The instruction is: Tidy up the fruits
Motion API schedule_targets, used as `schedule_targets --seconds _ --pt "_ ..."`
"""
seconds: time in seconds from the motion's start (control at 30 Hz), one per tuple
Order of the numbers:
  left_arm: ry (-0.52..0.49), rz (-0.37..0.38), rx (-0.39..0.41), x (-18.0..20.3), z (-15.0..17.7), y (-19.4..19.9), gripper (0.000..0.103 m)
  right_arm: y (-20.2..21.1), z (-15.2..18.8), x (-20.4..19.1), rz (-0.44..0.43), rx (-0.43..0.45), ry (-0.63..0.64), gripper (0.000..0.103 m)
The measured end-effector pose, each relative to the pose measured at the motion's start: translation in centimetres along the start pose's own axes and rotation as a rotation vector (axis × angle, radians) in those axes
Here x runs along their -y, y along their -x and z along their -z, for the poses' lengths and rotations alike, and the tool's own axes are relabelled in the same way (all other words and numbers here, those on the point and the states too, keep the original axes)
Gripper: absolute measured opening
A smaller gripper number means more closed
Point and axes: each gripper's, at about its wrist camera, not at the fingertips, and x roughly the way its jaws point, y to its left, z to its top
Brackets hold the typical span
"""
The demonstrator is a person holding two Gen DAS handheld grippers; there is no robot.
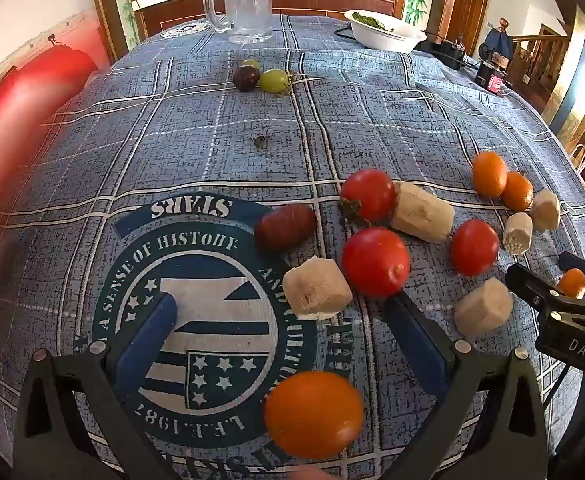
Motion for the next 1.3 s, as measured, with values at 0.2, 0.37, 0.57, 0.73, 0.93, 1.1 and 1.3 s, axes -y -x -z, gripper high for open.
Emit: schedule_targets --seconds 0.2,0.37,0.57,0.73,0.93,1.1,1.3 --pt "0.000 0.001 -0.002 0.0 0.0 0.0 0.103 0.0 0.0 0.0 0.004 -0.001 0.002 0.103" --pt "0.000 0.000 -0.001 0.1 0.0 0.0 0.103 0.0 0.0 0.0 0.004 -0.001 0.002 0.103" --pt "0.001 0.001 -0.001 0.0 0.0 0.0 0.103 0.0 0.0 0.0 0.005 -0.001 0.003 0.103" --pt "0.002 0.000 -0.001 0.0 0.0 0.0 0.103 0.0 0.0 0.0 0.005 -0.001 0.003 0.103" --pt "0.018 0.072 0.035 -0.5 0.2 1.4 0.103 0.4 0.4 -0.2 0.035 -0.002 -0.027 0.103" --pt "0.003 0.055 0.218 -1.2 1.1 5.9 0.103 4.7 2.0 -1.0 0.001 0.128 0.021 0.102" --pt "-0.018 0.024 0.345 -2.0 3.1 9.2 0.103 9.8 3.6 -2.0 -0.016 0.289 0.046 0.102"
